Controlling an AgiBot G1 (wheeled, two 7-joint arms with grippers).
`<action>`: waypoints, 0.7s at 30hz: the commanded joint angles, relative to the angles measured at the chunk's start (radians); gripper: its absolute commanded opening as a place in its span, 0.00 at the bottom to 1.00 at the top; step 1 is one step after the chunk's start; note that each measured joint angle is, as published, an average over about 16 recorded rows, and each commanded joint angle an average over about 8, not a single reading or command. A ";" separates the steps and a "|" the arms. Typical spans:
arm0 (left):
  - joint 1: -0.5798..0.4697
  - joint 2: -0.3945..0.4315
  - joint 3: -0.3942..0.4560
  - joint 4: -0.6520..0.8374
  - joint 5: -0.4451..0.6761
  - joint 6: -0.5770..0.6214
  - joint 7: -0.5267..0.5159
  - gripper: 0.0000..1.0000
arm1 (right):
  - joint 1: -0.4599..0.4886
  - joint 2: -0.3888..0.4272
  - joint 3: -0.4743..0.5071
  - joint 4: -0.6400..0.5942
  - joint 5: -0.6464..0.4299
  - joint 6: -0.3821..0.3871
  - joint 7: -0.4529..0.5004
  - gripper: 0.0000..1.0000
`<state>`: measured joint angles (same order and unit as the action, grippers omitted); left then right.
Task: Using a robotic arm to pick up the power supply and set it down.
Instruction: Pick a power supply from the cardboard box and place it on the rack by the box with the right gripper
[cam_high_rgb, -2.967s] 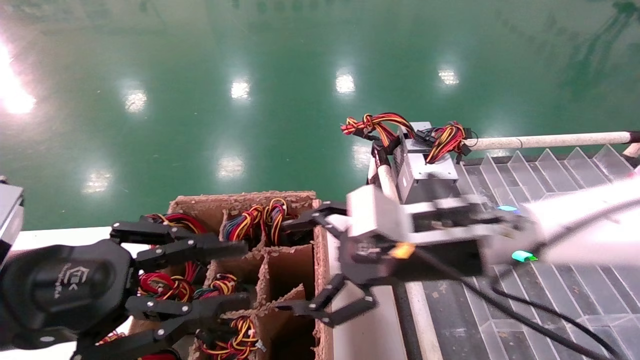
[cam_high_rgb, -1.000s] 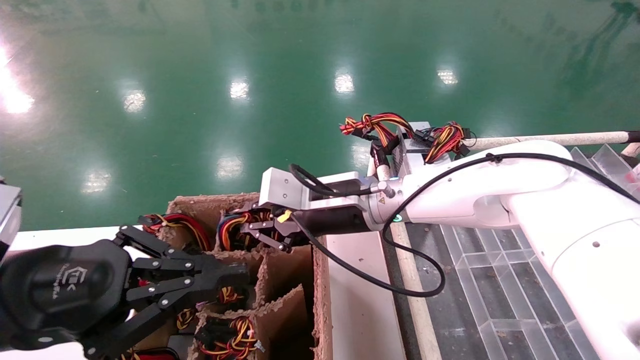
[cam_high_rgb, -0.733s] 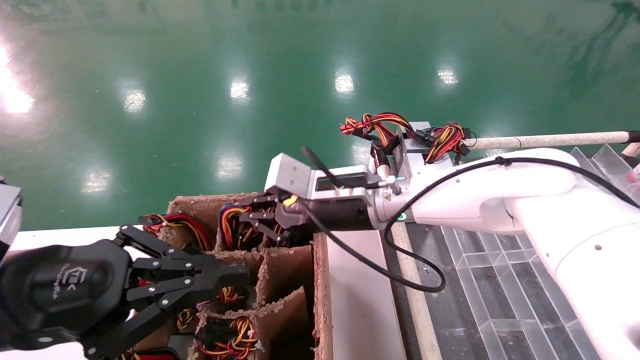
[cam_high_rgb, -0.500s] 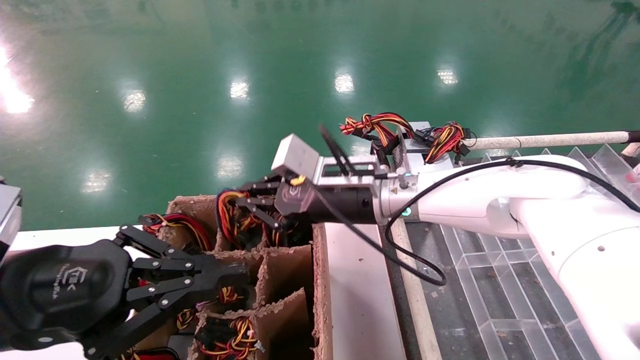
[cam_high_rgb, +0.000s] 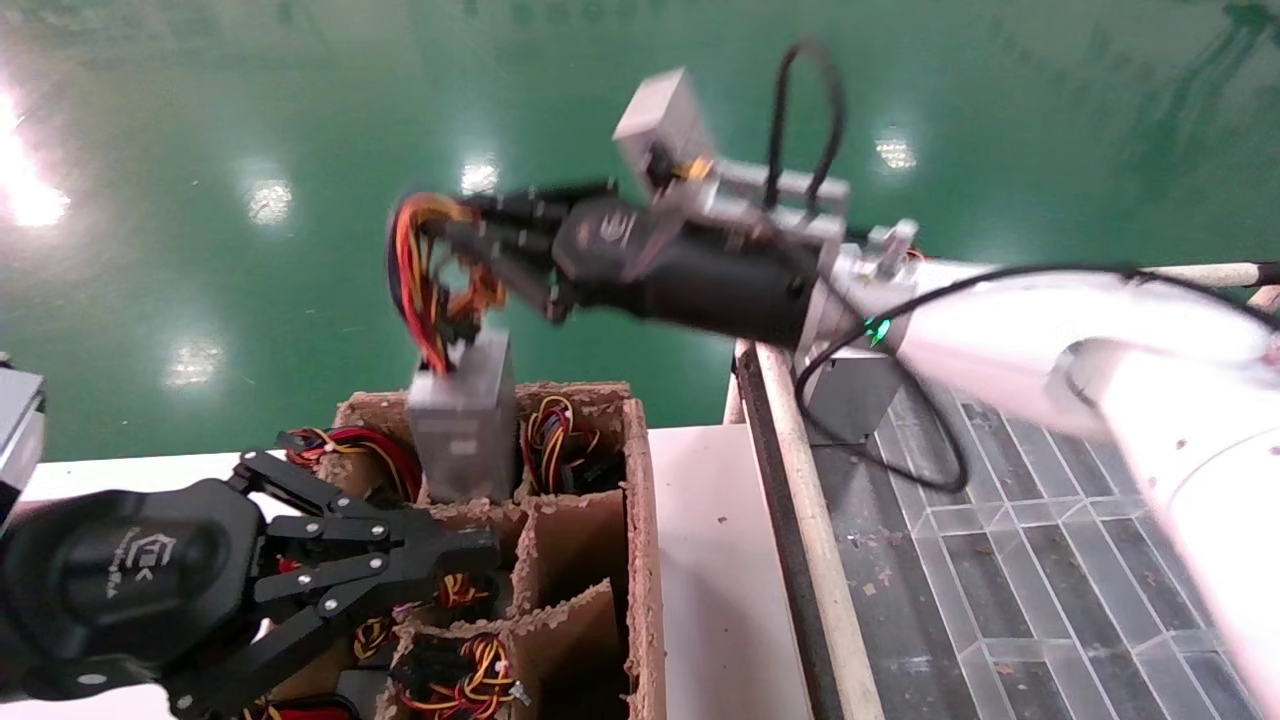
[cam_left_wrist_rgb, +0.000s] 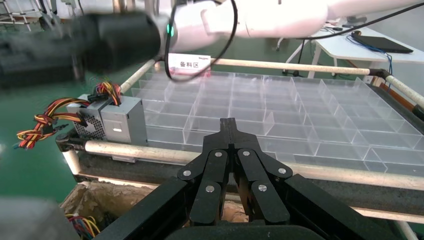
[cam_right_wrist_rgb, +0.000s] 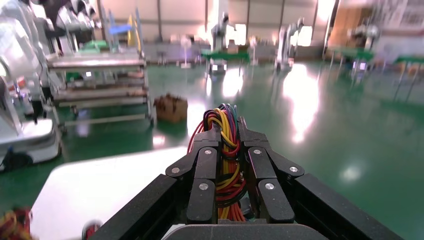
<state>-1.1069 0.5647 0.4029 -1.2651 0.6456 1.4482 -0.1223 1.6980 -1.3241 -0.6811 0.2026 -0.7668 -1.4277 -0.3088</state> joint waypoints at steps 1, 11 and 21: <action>0.000 0.000 0.000 0.000 0.000 0.000 0.000 0.00 | 0.016 0.004 0.014 -0.010 0.023 -0.019 -0.001 0.00; 0.000 0.000 0.000 0.000 0.000 0.000 0.000 0.00 | 0.078 0.073 0.071 0.010 0.118 -0.153 -0.038 0.00; 0.000 0.000 0.000 0.000 0.000 0.000 0.000 0.00 | 0.080 0.268 0.099 0.088 0.173 -0.152 -0.027 0.00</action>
<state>-1.1069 0.5647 0.4031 -1.2651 0.6455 1.4482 -0.1223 1.7658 -1.0447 -0.5819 0.3026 -0.5946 -1.5767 -0.3296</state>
